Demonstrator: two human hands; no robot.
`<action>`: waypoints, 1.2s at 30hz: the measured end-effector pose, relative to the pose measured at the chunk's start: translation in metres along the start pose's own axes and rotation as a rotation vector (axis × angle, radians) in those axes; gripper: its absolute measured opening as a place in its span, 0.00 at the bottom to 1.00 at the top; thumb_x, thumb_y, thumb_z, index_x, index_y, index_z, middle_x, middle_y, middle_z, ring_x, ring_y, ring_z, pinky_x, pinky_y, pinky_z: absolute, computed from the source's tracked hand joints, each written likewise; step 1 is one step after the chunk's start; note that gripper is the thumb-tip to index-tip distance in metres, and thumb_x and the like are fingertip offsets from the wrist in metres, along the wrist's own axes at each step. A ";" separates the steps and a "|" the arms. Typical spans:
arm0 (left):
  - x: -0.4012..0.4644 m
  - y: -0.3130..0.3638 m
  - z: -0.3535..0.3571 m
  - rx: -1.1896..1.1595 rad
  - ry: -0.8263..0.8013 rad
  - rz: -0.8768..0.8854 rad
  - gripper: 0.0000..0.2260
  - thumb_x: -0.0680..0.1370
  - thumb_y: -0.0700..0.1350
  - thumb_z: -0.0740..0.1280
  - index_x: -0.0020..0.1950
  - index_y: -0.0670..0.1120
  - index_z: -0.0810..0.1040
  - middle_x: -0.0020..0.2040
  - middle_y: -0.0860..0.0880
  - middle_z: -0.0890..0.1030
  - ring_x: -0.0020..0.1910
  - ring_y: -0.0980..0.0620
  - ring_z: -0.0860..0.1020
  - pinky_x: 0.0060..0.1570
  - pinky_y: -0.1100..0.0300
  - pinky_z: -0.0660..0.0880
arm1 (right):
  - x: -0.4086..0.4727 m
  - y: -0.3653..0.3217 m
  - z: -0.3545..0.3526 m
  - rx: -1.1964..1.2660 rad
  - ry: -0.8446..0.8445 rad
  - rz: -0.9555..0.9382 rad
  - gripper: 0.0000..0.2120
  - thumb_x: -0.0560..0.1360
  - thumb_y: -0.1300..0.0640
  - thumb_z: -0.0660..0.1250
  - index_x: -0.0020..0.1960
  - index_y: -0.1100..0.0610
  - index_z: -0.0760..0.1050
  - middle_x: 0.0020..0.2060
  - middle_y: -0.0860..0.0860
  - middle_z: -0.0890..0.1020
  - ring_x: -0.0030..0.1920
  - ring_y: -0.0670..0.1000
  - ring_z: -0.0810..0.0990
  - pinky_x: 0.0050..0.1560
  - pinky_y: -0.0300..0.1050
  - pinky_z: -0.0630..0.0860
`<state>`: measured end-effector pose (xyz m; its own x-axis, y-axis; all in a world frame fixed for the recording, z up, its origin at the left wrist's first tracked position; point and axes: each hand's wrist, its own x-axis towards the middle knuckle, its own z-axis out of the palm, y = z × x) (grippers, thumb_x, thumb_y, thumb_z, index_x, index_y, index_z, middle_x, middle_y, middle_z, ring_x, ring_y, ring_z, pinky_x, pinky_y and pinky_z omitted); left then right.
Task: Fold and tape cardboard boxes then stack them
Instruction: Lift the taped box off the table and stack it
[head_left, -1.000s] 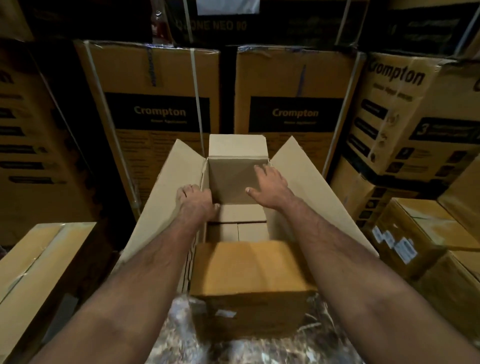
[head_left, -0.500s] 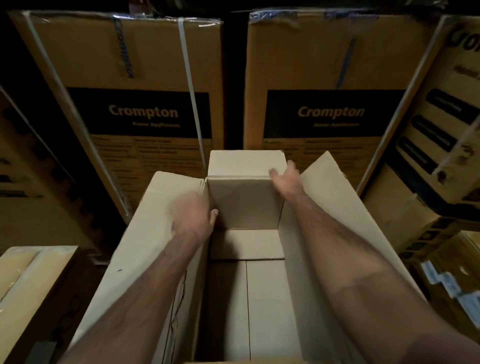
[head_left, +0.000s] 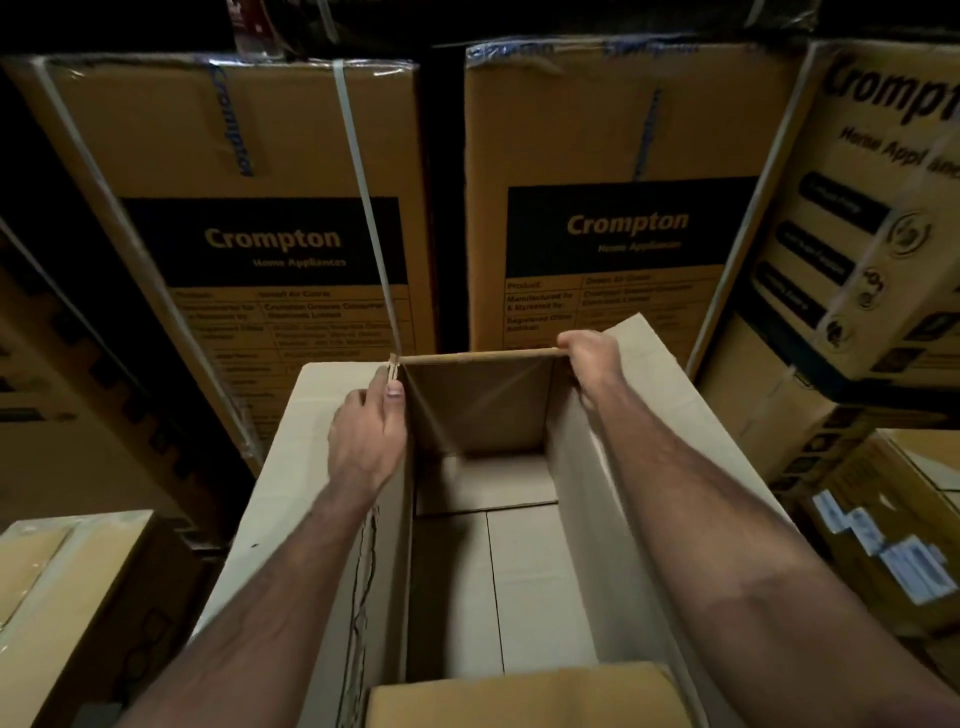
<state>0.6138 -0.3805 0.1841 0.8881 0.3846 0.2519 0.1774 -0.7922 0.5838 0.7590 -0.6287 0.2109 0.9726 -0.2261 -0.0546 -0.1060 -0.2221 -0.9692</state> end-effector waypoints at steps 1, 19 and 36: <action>-0.003 0.001 -0.002 0.006 -0.023 0.003 0.31 0.82 0.64 0.42 0.80 0.52 0.61 0.62 0.37 0.74 0.60 0.40 0.74 0.61 0.44 0.71 | -0.003 0.004 -0.009 -0.137 -0.007 -0.074 0.11 0.76 0.56 0.66 0.55 0.54 0.84 0.54 0.51 0.85 0.57 0.54 0.81 0.64 0.53 0.77; -0.095 0.008 -0.058 0.611 -0.388 0.058 0.30 0.82 0.61 0.56 0.80 0.49 0.56 0.78 0.41 0.61 0.77 0.39 0.57 0.75 0.37 0.51 | -0.152 0.018 -0.087 -1.344 -0.400 -0.390 0.25 0.81 0.50 0.61 0.78 0.49 0.65 0.80 0.51 0.60 0.79 0.56 0.56 0.79 0.63 0.50; -0.226 0.044 -0.188 0.209 -0.073 -0.231 0.11 0.80 0.42 0.64 0.62 0.42 0.75 0.53 0.42 0.80 0.47 0.44 0.78 0.40 0.54 0.74 | -0.323 -0.065 -0.159 -0.768 -0.225 -0.152 0.09 0.80 0.55 0.66 0.59 0.58 0.76 0.48 0.53 0.79 0.44 0.51 0.81 0.32 0.41 0.75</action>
<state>0.3414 -0.4132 0.2975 0.8409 0.5365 0.0703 0.4547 -0.7710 0.4459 0.4185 -0.6924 0.3300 0.9974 0.0363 -0.0618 -0.0028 -0.8419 -0.5396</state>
